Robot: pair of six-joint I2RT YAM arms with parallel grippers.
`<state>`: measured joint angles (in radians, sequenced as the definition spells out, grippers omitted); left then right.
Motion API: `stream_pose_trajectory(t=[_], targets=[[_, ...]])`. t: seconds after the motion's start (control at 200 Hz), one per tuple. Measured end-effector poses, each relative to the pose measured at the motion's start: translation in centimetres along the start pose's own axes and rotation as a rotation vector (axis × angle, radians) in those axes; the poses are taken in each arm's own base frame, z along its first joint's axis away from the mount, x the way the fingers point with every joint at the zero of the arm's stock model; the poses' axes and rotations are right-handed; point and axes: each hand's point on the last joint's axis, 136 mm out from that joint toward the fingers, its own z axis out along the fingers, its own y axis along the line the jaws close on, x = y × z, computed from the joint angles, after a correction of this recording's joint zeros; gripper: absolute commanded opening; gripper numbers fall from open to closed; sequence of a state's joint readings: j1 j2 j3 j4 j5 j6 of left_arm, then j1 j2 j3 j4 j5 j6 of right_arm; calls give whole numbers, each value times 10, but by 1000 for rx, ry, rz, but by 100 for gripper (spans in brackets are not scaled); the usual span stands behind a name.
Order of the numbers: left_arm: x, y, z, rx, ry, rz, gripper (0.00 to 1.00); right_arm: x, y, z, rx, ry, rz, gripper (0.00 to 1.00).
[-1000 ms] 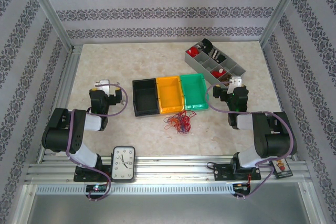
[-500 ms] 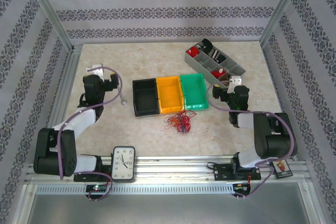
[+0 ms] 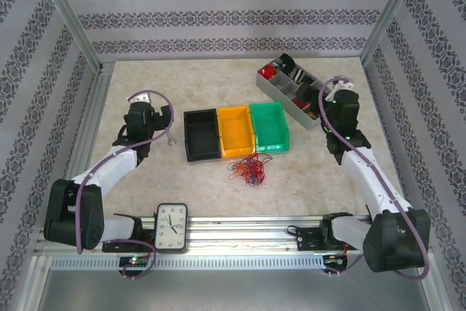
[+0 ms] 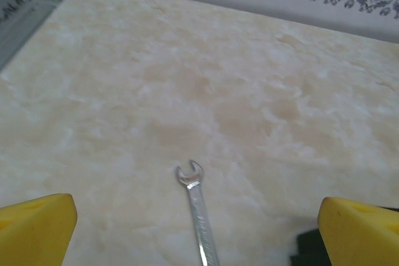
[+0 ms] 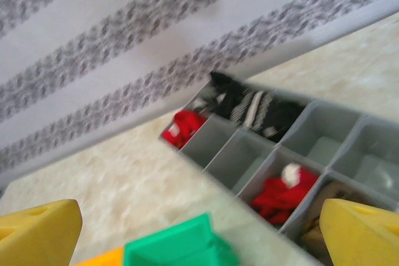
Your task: Untangle the cables
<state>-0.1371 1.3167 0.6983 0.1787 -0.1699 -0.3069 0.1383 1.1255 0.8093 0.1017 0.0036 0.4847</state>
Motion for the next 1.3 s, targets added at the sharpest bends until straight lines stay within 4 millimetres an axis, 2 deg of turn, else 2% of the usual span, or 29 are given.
stream_pose_trajectory(t=[0.095, 0.15, 0.21, 0.275, 0.335, 0.405, 0.465, 0.6, 0.735, 0.849, 0.929, 1.074, 1.214, 1.299], targets=[[9, -12, 3, 25, 60, -1, 100, 14, 55, -21, -32, -29, -189, 98], [11, -24, 3, 54, 84, 5, 100, 15, 75, -34, -44, -47, -219, 98], [10, -39, 0, 101, 99, 7, 100, 3, 70, -37, -7, -52, -185, 98], [10, -52, -4, 152, 116, 4, 100, -16, 52, -33, 54, -56, -108, 98], [12, -63, -7, 187, 138, 2, 100, -21, 42, -27, 91, -44, -70, 97], [16, -75, -10, 221, 162, 10, 100, -5, 46, -20, 85, 26, -78, 97], [22, -85, -12, 242, 184, 22, 100, 18, 55, -11, 67, 115, -109, 96], [47, -103, -13, 252, 258, 42, 100, 63, 66, 4, 54, 274, -180, 92], [74, -99, -7, 183, 334, 20, 100, 89, 66, 7, 58, 363, -209, 90], [82, -89, -2, 121, 354, -23, 98, 99, 71, 6, 49, 387, -222, 89], [89, -86, 3, 91, 374, -40, 91, 107, 76, 6, 39, 405, -233, 90], [102, -83, 16, 38, 424, -43, 70, 128, 84, 9, 19, 457, -257, 90], [106, -80, 18, 14, 434, -51, 47, 144, 89, 8, 8, 502, -274, 90], [105, -80, 18, 11, 431, -60, 40, 150, 90, 8, 4, 519, -278, 90]])
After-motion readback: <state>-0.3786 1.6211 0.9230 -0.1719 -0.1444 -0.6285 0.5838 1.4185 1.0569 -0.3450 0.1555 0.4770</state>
